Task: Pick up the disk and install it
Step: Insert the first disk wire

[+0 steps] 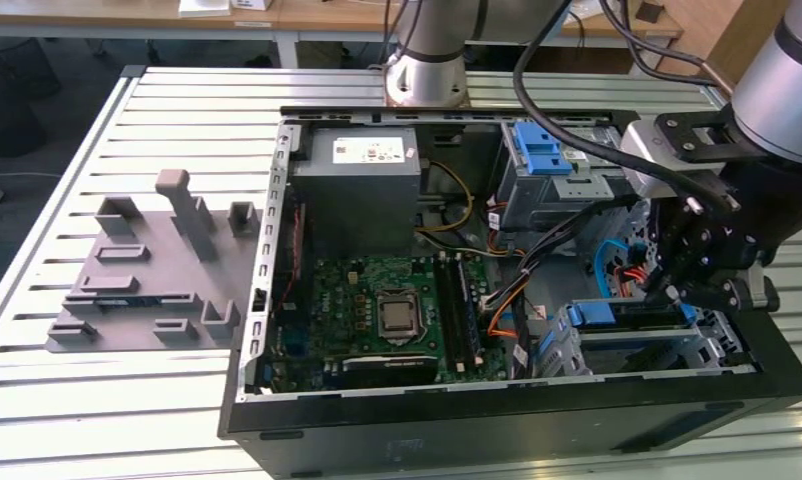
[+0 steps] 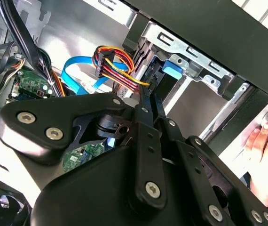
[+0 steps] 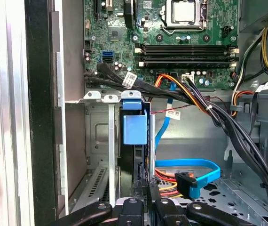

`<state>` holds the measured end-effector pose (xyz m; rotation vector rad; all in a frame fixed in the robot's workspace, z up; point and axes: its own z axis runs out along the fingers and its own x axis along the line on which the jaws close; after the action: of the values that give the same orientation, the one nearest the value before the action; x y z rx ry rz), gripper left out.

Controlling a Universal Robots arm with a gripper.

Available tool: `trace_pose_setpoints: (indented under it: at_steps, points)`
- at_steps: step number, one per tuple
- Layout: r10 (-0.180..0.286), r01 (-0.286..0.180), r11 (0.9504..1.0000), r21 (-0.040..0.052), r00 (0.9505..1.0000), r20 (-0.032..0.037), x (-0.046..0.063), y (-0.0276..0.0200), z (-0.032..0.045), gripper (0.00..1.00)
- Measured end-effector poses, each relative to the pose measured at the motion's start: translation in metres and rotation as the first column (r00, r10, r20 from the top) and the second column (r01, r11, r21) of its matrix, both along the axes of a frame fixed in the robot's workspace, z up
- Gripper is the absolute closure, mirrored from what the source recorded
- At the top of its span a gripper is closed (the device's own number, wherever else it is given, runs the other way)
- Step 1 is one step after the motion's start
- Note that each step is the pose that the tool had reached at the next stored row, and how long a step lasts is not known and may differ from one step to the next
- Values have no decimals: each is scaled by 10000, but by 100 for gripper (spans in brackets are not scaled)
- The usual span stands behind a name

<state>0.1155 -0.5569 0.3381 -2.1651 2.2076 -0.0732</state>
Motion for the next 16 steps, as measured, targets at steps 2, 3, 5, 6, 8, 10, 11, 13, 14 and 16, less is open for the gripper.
trace_pose_setpoints:
  at_steps: [2, 3, 5, 6, 8, 10, 11, 13, 14, 16]
  points:
    - [0, 0, 10000, 0, 10000, 0, 2, 0, -6, 84]
    - [0, 0, 10000, -1, 10000, 0, 2, 0, -9, 84]
    - [0, 0, 10000, 0, 10000, 0, 2, 0, -16, 84]
    - [0, 0, 10000, 0, 10000, 0, 2, 0, -19, 84]
    - [-1, 1, 10000, -1, 10000, 0, 2, -1, -25, 84]
    - [0, 0, 10000, -1, 10000, 0, 5, -1, -29, 84]
    - [0, 0, 10000, 0, 10000, 0, 7, -1, -31, 84]
    - [-1, 1, 10000, -1, 10000, 0, 9, -1, -33, 84]
    - [-1, 1, 10000, -2, 10000, 0, 9, -1, -35, 84]
    - [0, 0, 10000, 1, 10000, 0, 10, -1, -40, 84]
